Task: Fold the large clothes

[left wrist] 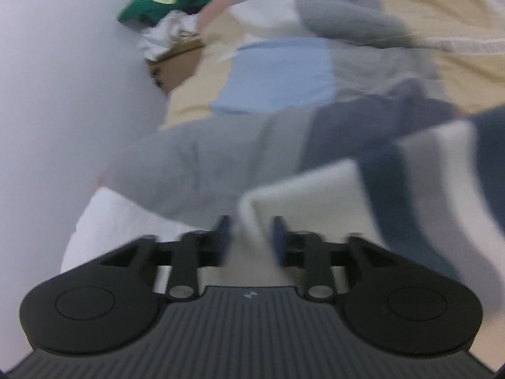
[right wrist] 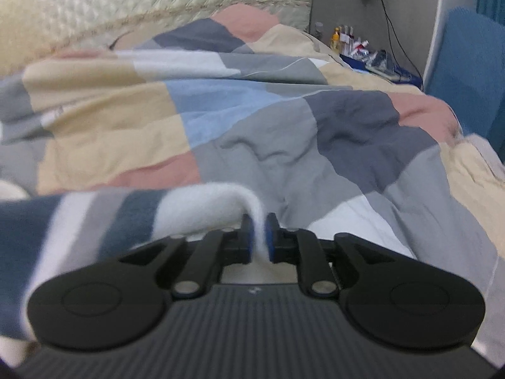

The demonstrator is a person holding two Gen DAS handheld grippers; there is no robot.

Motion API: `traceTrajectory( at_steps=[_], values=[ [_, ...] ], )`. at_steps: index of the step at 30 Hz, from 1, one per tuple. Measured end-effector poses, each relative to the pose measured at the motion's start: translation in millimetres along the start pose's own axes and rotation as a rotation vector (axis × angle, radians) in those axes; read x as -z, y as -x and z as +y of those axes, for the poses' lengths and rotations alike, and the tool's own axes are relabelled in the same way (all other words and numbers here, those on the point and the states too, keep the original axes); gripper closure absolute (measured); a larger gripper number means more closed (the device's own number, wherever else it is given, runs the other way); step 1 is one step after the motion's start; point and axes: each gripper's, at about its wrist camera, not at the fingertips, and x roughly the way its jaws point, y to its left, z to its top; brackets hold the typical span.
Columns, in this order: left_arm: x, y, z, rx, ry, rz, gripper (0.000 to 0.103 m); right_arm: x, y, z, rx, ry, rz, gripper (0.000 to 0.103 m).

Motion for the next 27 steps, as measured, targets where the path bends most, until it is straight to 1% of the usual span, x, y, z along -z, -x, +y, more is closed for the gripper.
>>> traceTrajectory(
  at_steps=[1,2,6,10,13,15,16,19,21,24,27],
  values=[
    [4,14,1,0.026,0.003,-0.024,0.047,0,11,-3,-0.026,-0.025,-0.001,0.067],
    [9,27,2,0.054,0.005,-0.038,0.046,1,25,-5,-0.049,-0.047,-0.004,0.058],
    [37,79,-1,0.237,0.047,-0.029,0.046,12,77,-11,-0.14,-0.099,-0.01,0.058],
    [76,130,-12,0.428,0.13,0.006,0.046,37,128,-7,-0.225,-0.132,0.024,0.058],
    [105,163,-25,0.532,0.175,0.054,0.046,60,164,-2,-0.292,-0.174,0.061,0.058],
    [124,184,-37,0.592,0.183,0.078,0.046,78,187,3,-0.331,-0.205,0.09,0.058],
    [132,191,-41,0.613,0.192,0.085,0.046,85,196,5,-0.35,-0.215,0.102,0.057],
    [156,215,-56,0.66,0.227,0.14,0.046,111,222,14,-0.417,-0.234,0.141,0.056],
    [169,228,-63,0.672,0.249,0.164,0.046,130,235,22,-0.448,-0.24,0.186,0.056],
    [189,238,-69,0.656,0.274,0.175,0.046,158,246,29,-0.474,-0.255,0.245,0.055],
    [208,238,-72,0.591,0.272,0.207,0.046,183,248,36,-0.488,-0.24,0.303,0.052]
  ],
)
